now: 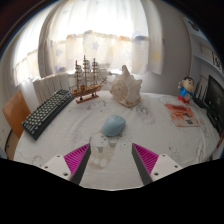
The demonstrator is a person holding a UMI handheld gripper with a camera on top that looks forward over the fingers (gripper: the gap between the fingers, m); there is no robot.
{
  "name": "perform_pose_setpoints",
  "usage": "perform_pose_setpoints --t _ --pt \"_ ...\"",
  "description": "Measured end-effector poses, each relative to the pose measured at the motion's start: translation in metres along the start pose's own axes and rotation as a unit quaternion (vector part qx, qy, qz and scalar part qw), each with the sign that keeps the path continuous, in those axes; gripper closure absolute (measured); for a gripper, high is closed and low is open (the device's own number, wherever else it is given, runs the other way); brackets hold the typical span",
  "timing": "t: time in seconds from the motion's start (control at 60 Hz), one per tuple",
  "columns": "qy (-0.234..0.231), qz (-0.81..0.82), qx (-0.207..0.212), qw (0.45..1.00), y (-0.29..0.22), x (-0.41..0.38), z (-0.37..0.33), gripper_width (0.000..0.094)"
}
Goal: Arrange mouse
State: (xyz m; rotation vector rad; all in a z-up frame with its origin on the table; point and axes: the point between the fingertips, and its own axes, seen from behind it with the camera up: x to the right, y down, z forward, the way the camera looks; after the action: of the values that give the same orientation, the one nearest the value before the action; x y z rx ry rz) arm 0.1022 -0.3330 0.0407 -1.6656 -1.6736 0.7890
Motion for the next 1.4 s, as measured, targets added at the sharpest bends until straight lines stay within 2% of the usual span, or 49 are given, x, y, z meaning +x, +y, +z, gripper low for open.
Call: perform_pose_setpoints --t 0.133,0.35,0.717,0.75,0.8,0.833,0.883,0.95,1.067,1.2,1.4 --pt "-0.011 0.012 0.015 1.0 -0.01 -0.007 0.04 0.0085" --pt "-0.007 -0.01 0.015 1.0 -0.025 -0.014 0.1 0.0084" --pt "-0.012 -0.002 0.011 1.0 -0.056 -0.022 0.147 0.0081" --pt "-0.012 0.002 0.009 1.0 -0.057 -0.021 0.149 0.0098" --pt "-0.01 0.002 0.008 1.0 -0.058 -0.02 0.151 0.0187" --pt "-0.012 -0.002 0.009 1.0 -0.06 -0.02 0.153 0.0268" --pt "-0.012 -0.008 0.011 1.0 -0.062 -0.019 0.155 0.0447" --pt "-0.011 -0.019 0.006 1.0 -0.063 -0.018 0.155 0.05" --pt "-0.027 -0.017 0.028 0.999 -0.095 -0.016 0.13 0.052" --pt "-0.047 -0.006 0.054 0.997 -0.154 0.015 0.073 0.0521" --pt "0.008 -0.019 0.095 0.995 -0.234 0.167 0.028 0.0521"
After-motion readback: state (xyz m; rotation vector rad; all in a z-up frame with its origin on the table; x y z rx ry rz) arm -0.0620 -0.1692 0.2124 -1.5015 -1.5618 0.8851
